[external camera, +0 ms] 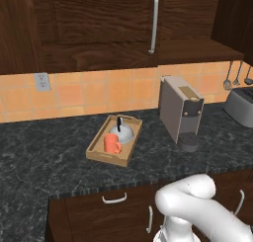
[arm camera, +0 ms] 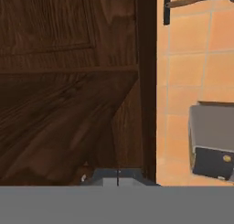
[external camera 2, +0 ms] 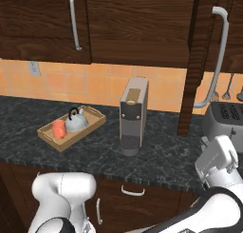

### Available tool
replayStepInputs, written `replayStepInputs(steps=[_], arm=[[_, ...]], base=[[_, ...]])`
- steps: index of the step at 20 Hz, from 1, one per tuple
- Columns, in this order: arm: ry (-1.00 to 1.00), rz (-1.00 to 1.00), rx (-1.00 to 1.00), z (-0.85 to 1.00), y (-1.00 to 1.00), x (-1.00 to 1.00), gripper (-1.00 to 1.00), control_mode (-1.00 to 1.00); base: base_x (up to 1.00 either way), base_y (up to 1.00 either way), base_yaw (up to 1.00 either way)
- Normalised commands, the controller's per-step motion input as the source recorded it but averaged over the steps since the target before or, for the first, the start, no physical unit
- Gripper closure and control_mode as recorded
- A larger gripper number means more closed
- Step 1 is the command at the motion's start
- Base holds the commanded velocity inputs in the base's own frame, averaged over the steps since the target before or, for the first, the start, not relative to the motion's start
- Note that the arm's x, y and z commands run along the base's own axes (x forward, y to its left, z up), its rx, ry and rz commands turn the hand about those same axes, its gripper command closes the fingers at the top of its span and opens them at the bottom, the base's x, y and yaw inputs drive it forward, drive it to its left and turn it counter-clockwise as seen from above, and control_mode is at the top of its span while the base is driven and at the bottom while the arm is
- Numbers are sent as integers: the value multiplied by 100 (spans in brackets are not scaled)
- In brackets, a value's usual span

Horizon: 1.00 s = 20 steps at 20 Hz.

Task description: Pick the kettle from the counter and place it on the tray. Then pick the mug from the cabinet and place it on the tray. Then close the cabinet doors.

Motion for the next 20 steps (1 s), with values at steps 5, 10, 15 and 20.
replayStepInputs(steps=[5,10,15,20], arm=[[-47,11,0,57,0,32,100,-100],[-39,4,0,41,1,17,100,-100],[-31,0,-1,30,30,0,100,-100],[-26,0,-10,61,72,-9,100,-100]], base=[[0,0,0],[0,0,0],[0,0,0],[0,0,0]])
